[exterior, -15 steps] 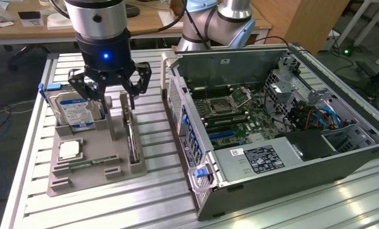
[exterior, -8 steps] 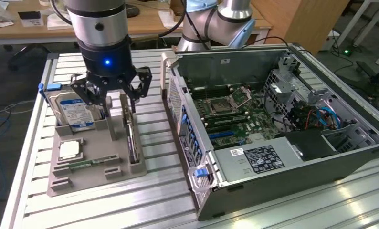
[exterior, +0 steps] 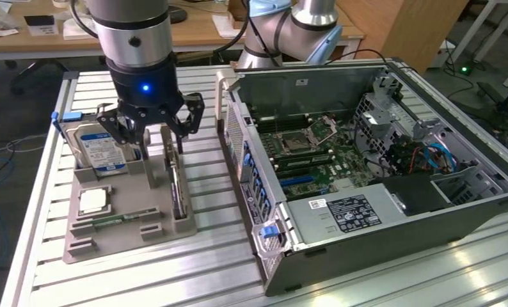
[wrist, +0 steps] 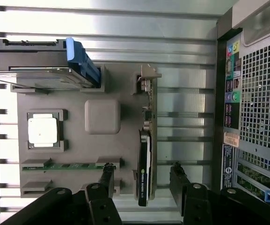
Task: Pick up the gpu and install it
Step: 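Pick up the gpu and move the gpu toward the slot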
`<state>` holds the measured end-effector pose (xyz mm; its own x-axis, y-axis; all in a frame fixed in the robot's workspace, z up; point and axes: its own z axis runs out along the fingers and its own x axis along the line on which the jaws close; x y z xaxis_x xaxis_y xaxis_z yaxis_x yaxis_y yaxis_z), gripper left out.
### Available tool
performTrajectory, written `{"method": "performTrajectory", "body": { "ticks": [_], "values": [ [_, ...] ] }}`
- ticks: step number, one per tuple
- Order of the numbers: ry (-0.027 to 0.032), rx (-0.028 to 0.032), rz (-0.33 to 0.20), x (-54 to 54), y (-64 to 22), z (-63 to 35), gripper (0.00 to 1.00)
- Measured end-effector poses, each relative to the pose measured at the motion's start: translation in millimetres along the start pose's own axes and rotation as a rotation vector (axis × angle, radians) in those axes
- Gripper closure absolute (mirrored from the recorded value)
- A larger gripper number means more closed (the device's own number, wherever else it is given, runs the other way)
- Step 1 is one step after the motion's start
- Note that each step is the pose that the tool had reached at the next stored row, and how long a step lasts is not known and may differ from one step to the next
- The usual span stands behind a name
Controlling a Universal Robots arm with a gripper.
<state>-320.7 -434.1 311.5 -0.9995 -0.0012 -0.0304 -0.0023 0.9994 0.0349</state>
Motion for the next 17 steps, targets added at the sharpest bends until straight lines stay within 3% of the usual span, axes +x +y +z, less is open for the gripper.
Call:
{"method": "performTrajectory", "body": {
  "ticks": [2,3,11,14,17],
  "values": [
    [0.0000,0.0018,0.000,-0.3,-0.2,1.4,0.40],
    [-0.0001,0.0028,0.000,-0.5,-0.2,2.2,0.34],
    [-0.0006,0.0080,0.000,-0.6,-0.5,9.8,0.34],
    [-0.0009,0.0158,-0.001,-0.5,-0.2,14.6,0.34],
    [-0.0010,0.0191,-0.001,-0.6,-0.1,20.1,0.34]
  ]
}}
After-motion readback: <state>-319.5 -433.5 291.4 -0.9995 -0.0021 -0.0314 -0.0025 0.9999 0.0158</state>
